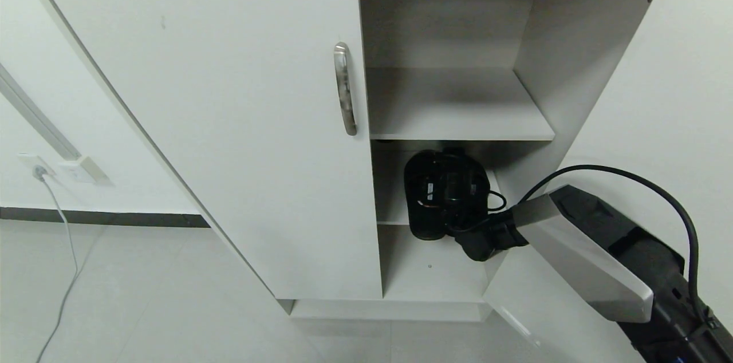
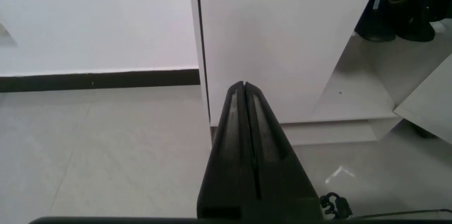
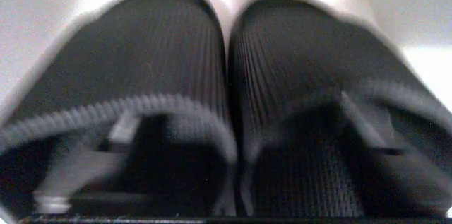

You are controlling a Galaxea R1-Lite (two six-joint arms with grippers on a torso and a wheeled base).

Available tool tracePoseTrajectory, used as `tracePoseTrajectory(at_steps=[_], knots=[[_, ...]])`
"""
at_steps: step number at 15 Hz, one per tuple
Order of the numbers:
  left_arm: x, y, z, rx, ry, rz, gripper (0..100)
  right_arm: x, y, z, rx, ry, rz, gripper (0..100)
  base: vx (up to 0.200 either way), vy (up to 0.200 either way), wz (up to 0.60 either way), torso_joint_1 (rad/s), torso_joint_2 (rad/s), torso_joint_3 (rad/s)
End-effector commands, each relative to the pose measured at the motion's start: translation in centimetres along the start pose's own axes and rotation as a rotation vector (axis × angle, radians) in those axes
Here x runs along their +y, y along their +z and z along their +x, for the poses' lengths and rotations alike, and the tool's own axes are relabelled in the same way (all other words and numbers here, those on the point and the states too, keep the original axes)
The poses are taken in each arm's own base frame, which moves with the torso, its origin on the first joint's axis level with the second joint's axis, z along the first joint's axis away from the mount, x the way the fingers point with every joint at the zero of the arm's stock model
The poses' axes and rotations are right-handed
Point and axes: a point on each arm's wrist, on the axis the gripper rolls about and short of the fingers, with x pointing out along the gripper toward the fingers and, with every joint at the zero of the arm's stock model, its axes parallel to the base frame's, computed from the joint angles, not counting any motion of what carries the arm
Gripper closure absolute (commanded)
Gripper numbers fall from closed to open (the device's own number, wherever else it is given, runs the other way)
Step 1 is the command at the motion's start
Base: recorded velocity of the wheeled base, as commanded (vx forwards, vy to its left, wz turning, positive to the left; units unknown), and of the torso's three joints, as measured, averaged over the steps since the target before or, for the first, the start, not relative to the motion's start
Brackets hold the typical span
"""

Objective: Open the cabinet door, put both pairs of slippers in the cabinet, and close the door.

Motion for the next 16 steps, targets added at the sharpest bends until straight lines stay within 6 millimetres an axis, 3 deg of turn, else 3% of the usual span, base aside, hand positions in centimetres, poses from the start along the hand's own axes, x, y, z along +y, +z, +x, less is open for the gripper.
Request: tracePoseTrajectory(at_steps=[1, 6, 12, 16], knots=[[0.0, 0.0, 0.0, 0.002, 0.0, -0.001, 100, -0.2, 0.8, -1.2, 0.008, 0.01, -0.007, 0, 0.0, 0.0, 0.0, 0.0, 0.0, 0.0], [0.0, 0.0, 0.0, 0.002, -0.001, -0.001, 100, -1.1, 2.3, -6.6, 0.013, 0.054, -0.014, 0, 0.0, 0.0, 0.0, 0.0, 0.0, 0.0], [0.0, 0.0, 0.0, 0.0, -0.001, 0.0, 100, -4.1, 2.2, -14.6, 0.042, 0.117, -0.04, 0, 0.0, 0.0, 0.0, 0.0, 0.0, 0.0], [0.0, 0.0, 0.0, 0.002, -0.001, -0.001, 100, -3.6, 2.2, -16.1, 0.044, 0.136, -0.031, 0, 0.0, 0.0, 0.0, 0.0, 0.0, 0.0]])
